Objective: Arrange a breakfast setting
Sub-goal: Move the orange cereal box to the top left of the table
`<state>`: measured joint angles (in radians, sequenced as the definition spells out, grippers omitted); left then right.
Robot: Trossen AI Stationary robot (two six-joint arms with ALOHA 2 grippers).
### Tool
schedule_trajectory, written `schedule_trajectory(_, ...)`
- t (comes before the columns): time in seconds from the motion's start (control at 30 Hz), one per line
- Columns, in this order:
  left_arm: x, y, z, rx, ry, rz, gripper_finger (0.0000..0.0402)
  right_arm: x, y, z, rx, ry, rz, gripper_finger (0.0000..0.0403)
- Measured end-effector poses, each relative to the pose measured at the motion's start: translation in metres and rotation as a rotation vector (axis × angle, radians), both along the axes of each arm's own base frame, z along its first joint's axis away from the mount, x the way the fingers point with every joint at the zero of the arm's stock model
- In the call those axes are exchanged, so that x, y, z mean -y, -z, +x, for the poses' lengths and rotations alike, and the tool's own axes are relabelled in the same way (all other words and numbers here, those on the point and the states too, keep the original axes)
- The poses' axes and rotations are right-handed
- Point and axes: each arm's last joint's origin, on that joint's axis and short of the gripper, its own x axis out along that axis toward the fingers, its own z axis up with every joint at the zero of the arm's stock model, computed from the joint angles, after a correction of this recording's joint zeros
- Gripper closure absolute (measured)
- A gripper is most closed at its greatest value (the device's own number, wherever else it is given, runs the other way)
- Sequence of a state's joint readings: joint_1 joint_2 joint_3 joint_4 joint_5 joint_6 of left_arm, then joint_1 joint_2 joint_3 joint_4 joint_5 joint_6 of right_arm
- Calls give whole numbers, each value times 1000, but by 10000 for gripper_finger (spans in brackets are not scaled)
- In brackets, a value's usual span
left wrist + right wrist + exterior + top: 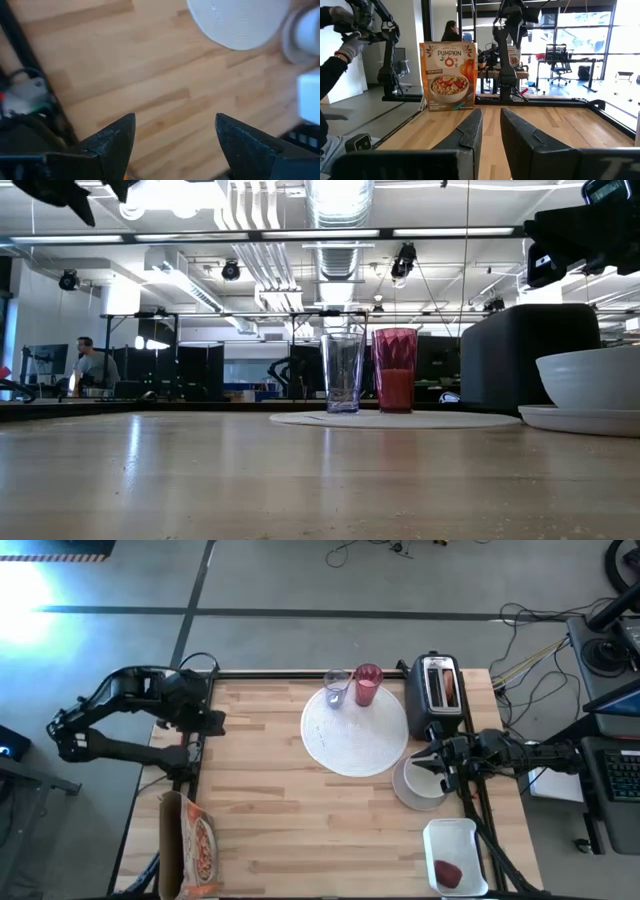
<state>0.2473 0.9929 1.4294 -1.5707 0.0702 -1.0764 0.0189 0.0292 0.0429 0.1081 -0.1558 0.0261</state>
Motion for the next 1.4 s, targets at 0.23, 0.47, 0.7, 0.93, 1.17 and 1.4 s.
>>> schedule_trajectory(0.23,12,-1,10,-12,-5,-71,139,0,0,0,0,0,0,344)
schedule_trajectory(0.47,35,6,30,-89,76,-133,138,0,0,0,0,0,0,344)
schedule_trajectory(0.7,59,-16,43,-49,129,-148,138,0,0,0,0,0,0,344)
schedule_trajectory(0.93,87,-26,58,-57,154,-173,138,0,0,0,0,0,0,344)
schedule_trajectory(1.17,114,-27,61,-100,138,-242,138,0,0,0,0,0,0,344)
schedule_trajectory(1.4,135,-35,52,-121,114,-326,138,0,0,0,0,0,0,344)
